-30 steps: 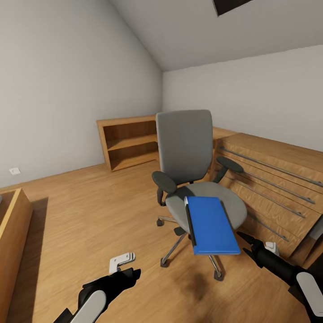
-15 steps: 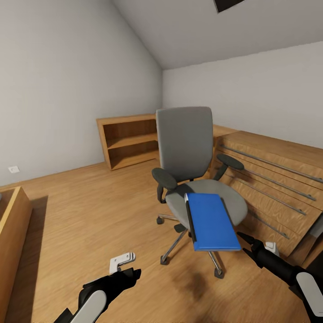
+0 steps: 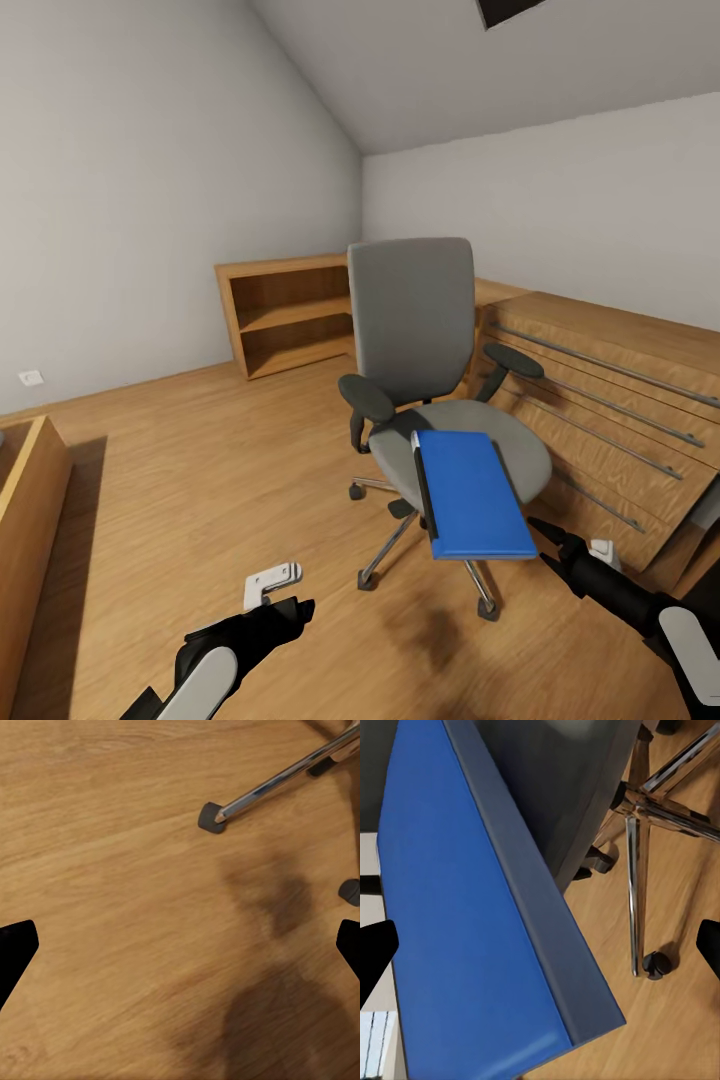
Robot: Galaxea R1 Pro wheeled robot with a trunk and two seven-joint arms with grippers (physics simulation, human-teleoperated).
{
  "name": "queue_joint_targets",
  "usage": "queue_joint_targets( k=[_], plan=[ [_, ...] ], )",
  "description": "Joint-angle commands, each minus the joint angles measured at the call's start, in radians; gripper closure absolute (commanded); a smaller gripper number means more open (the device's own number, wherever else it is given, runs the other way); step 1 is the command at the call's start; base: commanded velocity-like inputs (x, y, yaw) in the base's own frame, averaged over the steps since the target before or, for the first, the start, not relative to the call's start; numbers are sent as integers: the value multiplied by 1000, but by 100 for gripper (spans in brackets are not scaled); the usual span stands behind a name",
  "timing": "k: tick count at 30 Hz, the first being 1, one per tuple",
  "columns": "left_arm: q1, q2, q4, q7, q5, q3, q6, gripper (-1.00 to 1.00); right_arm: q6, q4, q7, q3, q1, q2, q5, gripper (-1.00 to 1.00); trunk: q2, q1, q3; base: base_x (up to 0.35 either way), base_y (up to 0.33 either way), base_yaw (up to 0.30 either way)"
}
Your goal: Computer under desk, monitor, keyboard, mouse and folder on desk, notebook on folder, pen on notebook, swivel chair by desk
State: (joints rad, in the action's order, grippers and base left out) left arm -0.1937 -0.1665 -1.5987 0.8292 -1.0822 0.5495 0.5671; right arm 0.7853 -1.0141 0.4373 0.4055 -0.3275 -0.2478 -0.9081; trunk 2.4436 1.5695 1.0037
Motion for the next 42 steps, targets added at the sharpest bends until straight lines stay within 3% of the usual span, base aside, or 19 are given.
queue_joint_targets(
  k=[1,11,42],
  plan=[
    [-1,-1,-1,8,-8,2,1,-100,6,0,3,-16,-1,1,0,-100,0,0,1,0,0,0],
    [-1,-1,7,10,-6,-1,1,-100,5,0,3,-43,-1,2,0,-100,0,0,1,0,0,0],
    [-1,0,8,11,-7,2,-1,-100,6,6,4,-44,-1,4,-4,-100,0,0,1,0,0,0]
  ],
)
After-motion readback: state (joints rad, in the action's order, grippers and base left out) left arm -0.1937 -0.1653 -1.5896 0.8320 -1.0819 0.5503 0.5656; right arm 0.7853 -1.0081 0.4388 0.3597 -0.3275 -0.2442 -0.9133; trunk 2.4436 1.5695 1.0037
